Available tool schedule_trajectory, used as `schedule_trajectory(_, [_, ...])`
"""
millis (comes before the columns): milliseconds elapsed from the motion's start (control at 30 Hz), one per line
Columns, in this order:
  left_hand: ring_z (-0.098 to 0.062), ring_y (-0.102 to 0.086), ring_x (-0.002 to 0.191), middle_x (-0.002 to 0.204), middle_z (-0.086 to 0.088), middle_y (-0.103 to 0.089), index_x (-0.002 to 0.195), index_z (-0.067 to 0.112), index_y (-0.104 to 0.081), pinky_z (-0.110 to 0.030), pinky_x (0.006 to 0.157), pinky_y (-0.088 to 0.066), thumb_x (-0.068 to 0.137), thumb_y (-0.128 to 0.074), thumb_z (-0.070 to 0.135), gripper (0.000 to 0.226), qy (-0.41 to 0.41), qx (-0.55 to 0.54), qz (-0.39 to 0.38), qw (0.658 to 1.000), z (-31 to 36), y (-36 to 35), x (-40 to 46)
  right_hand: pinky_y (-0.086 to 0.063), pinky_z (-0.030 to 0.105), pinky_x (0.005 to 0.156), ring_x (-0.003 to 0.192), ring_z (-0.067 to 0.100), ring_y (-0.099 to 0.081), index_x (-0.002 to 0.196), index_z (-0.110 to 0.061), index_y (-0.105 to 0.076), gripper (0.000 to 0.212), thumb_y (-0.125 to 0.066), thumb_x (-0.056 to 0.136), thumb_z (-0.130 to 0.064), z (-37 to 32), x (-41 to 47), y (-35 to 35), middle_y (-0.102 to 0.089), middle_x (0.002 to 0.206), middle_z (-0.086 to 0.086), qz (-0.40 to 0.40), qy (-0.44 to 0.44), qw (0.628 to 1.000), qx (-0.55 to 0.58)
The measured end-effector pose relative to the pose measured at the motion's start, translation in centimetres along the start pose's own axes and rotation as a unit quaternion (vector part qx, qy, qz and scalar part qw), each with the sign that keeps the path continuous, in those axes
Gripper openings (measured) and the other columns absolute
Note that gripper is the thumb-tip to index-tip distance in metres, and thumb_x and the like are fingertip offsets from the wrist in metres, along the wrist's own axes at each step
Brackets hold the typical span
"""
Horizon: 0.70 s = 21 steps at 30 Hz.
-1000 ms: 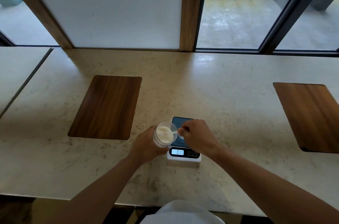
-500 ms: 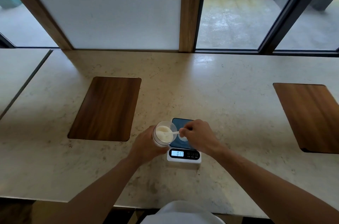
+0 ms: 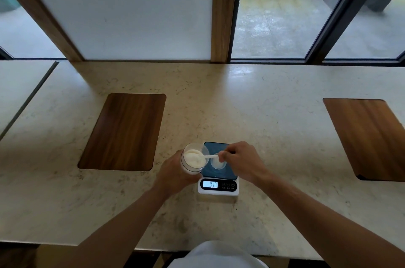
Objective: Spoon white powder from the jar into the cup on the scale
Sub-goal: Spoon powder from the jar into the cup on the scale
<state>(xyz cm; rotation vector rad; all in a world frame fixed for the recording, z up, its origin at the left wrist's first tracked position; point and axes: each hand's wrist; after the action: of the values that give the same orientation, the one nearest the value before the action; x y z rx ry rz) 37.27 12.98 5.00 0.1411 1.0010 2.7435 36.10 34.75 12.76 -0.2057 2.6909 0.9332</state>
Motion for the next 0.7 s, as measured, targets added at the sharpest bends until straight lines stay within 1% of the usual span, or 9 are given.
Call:
schedule_trajectory(67, [-0.011, -0.06, 0.095, 0.111, 0.004, -0.064, 0.118, 0.024, -0.055, -0.018, 0.088, -0.046, 0.068, -0.088, 0.028, 0.06, 0.003, 0.004, -0.003, 1.0, 0.0, -0.1, 0.1, -0.042, 0.019, 0.05, 0.049, 0.009, -0.052, 0.089, -0.01, -0.078, 0.022, -0.063, 0.092, -0.026, -0.2, -0.2, 0.4, -0.063, 0.063, -0.008, 0.002, -0.003, 1.0, 0.007])
schedule_trajectory(167, [-0.013, -0.06, 0.097, 0.112, -0.003, -0.066, 0.118, 0.018, -0.058, -0.029, 0.092, -0.05, 0.071, -0.086, 0.026, 0.055, 0.009, 0.005, -0.015, 1.0, 0.0, -0.2, 0.2, -0.041, 0.019, 0.05, 0.05, 0.01, -0.051, 0.083, -0.011, -0.078, 0.023, -0.063, 0.092, -0.027, -0.3, -0.4, 0.9, -0.063, 0.061, -0.006, 0.01, -0.001, 1.0, 0.002])
schedule_trajectory(333, [-0.018, -0.062, 0.099, 0.113, -0.005, -0.067, 0.119, 0.018, -0.057, -0.034, 0.094, -0.052, 0.072, -0.086, 0.026, 0.056, 0.026, -0.001, -0.013, 1.0, 0.0, -0.4, 0.2, -0.035, 0.009, 0.04, 0.047, 0.005, -0.046, 0.078, -0.014, -0.077, 0.024, -0.063, 0.092, -0.026, -0.4, -0.7, 1.8, -0.059, 0.057, -0.008, 0.014, 0.01, 1.0, 0.011])
schedule_trajectory(433, [-0.018, -0.063, 0.1, 0.115, -0.002, -0.067, 0.118, 0.022, -0.056, -0.035, 0.093, -0.052, 0.069, -0.088, 0.03, 0.059, 0.03, -0.001, -0.014, 0.999, 0.1, -0.3, 0.2, -0.036, 0.009, 0.041, 0.051, 0.008, -0.05, 0.079, -0.013, -0.077, 0.025, -0.062, 0.093, -0.027, -0.5, -1.0, 2.4, -0.065, 0.062, -0.002, 0.018, 0.013, 1.0, 0.014])
schedule_trajectory(467, [-0.018, -0.062, 0.101, 0.116, -0.002, -0.066, 0.119, 0.022, -0.056, -0.035, 0.093, -0.053, 0.069, -0.088, 0.032, 0.061, 0.034, 0.0, -0.014, 0.999, 0.0, -0.3, 0.3, -0.037, 0.01, 0.044, 0.053, 0.01, -0.053, 0.079, -0.013, -0.077, 0.025, -0.061, 0.093, -0.027, -0.5, -1.1, 2.6, -0.068, 0.065, 0.0, 0.02, 0.013, 1.0, 0.014])
schedule_trajectory(533, [-0.015, -0.062, 0.101, 0.117, 0.001, -0.066, 0.123, 0.022, -0.055, -0.029, 0.091, -0.052, 0.067, -0.088, 0.036, 0.066, 0.042, 0.004, -0.009, 0.999, 0.0, -0.2, 0.2, -0.045, 0.019, 0.054, 0.064, 0.018, -0.063, 0.08, -0.012, -0.078, 0.026, -0.061, 0.093, -0.026, -0.4, -1.2, 3.0, -0.073, 0.073, 0.004, 0.026, 0.012, 0.999, 0.027])
schedule_trajectory(600, [-0.01, -0.062, 0.096, 0.112, 0.008, -0.066, 0.121, 0.03, -0.054, -0.015, 0.084, -0.048, 0.065, -0.088, 0.039, 0.066, 0.046, 0.003, 0.007, 0.999, 0.2, 0.1, 0.1, -0.048, 0.024, 0.061, 0.073, 0.018, -0.067, 0.08, -0.011, -0.078, 0.026, -0.061, 0.093, -0.026, -0.2, -1.2, 3.5, -0.074, 0.079, 0.003, 0.03, 0.008, 0.999, 0.04])
schedule_trajectory(633, [-0.006, -0.062, 0.093, 0.109, 0.012, -0.066, 0.117, 0.038, -0.053, -0.008, 0.081, -0.044, 0.064, -0.089, 0.038, 0.064, 0.045, 0.002, 0.014, 0.999, 0.4, 0.2, 0.1, -0.047, 0.024, 0.059, 0.07, 0.011, -0.065, 0.079, -0.012, -0.077, 0.026, -0.061, 0.093, -0.026, 0.0, -1.2, 3.7, -0.073, 0.076, 0.0, 0.031, 0.007, 0.999, 0.043])
schedule_trajectory(700, [0.004, -0.06, 0.092, 0.102, 0.021, -0.063, 0.11, 0.047, -0.051, -0.001, 0.075, -0.041, 0.064, -0.09, 0.035, 0.061, 0.038, -0.002, 0.026, 0.999, 0.7, 0.5, 0.0, -0.039, 0.017, 0.05, 0.052, -0.003, -0.057, 0.078, -0.014, -0.077, 0.025, -0.061, 0.093, -0.025, 0.6, -1.2, 4.1, -0.067, 0.065, -0.009, 0.035, 0.006, 0.998, 0.043])
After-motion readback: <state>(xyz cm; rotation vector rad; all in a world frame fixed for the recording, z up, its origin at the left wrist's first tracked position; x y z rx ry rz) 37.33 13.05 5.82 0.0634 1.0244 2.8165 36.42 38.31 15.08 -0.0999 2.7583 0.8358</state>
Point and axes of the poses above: each hand's wrist, its own x-axis towards the middle knuckle, its own y-axis out of the back of the hand, z = x × y
